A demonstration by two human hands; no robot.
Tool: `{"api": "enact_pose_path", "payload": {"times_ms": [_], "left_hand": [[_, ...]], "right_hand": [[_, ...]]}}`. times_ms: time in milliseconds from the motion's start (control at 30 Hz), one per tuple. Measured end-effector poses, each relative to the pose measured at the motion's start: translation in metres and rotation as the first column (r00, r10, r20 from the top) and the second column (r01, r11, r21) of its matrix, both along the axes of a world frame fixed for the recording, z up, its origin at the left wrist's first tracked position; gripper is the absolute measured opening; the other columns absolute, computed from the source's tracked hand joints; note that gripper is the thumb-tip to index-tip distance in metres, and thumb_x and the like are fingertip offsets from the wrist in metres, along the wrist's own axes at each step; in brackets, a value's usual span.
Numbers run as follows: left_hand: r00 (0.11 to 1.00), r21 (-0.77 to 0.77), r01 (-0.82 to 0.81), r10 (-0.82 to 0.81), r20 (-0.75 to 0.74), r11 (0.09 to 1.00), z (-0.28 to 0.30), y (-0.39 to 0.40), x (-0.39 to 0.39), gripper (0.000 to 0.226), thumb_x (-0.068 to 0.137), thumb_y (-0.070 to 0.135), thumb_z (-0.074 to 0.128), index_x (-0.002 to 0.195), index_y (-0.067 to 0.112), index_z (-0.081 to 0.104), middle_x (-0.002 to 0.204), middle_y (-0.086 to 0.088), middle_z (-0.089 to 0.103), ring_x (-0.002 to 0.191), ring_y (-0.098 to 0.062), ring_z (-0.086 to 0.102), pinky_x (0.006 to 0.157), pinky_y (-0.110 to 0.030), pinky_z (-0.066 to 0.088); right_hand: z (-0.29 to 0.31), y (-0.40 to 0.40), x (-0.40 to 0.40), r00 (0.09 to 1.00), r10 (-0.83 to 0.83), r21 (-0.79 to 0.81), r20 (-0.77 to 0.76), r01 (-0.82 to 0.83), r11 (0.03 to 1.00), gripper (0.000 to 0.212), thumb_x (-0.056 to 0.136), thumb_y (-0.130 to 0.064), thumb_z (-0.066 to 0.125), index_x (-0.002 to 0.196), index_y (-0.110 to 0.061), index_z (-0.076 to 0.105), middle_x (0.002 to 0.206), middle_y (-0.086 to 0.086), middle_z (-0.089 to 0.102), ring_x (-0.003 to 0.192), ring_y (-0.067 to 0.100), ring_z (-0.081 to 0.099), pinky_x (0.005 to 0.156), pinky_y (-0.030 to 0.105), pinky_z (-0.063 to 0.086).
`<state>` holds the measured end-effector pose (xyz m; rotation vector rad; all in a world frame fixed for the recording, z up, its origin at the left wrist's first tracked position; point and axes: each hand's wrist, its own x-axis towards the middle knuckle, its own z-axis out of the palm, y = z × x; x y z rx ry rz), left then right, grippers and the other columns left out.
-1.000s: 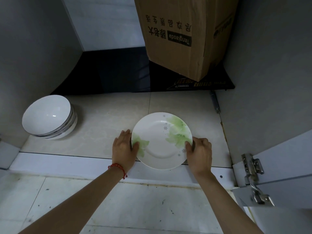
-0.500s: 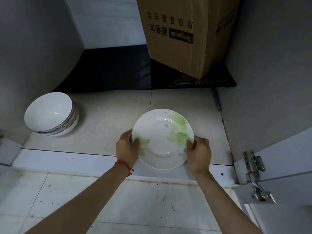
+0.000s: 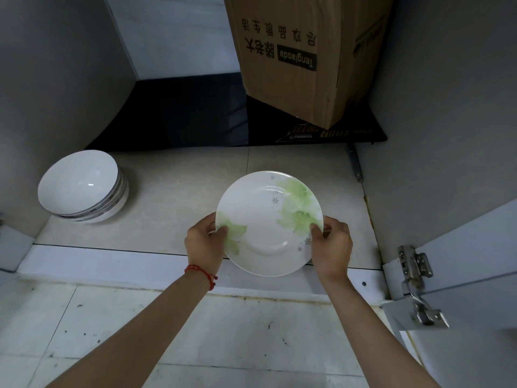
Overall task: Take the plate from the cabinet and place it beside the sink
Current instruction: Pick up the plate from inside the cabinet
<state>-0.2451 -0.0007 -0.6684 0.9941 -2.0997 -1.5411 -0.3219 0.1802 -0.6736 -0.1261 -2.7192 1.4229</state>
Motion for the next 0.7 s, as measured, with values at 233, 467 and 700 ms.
{"api": "enact_pose_path", "payload": {"times_ms": [233,467,700], "left_hand": [[0.999,0.069,-0.034,0.035,-0.02,0.997,0.004,-0.001,0.007,0.032,0.077,-0.006,0.053,0.097,0.013,0.07,0.086,-0.002,0.068,0.081,-0.024,0.063,0.071,-0.029,0.053],[1.0,0.118,-0.015,0.014,0.009,0.993,0.018,0.007,0.029,0.031,0.077,-0.008,0.055,0.101,0.008,0.068,0.096,-0.005,0.067,0.091,-0.027,0.063,0.082,-0.031,0.049],[0.995,0.043,0.063,-0.066,0.076,0.997,0.064,0.021,0.066,0.03,0.076,-0.008,0.056,0.101,0.005,0.068,0.098,-0.008,0.068,0.088,-0.023,0.062,0.079,-0.03,0.049]], "right_hand": [[0.005,0.0,0.014,0.998,-0.062,-0.065,0.02,0.063,0.996,0.015,0.083,-0.005,0.06,0.097,-0.004,0.065,0.088,0.005,0.052,0.077,0.017,0.049,0.07,0.023,0.036],[0.016,0.012,0.048,0.988,-0.111,-0.093,0.104,0.121,0.988,0.016,0.083,-0.005,0.061,0.099,-0.005,0.065,0.093,0.015,0.062,0.077,0.02,0.052,0.071,0.025,0.039],[0.057,0.034,0.094,0.979,-0.117,-0.089,0.165,0.133,0.987,0.015,0.083,-0.007,0.06,0.097,-0.004,0.065,0.094,0.018,0.065,0.082,0.03,0.059,0.073,0.034,0.047]]}}
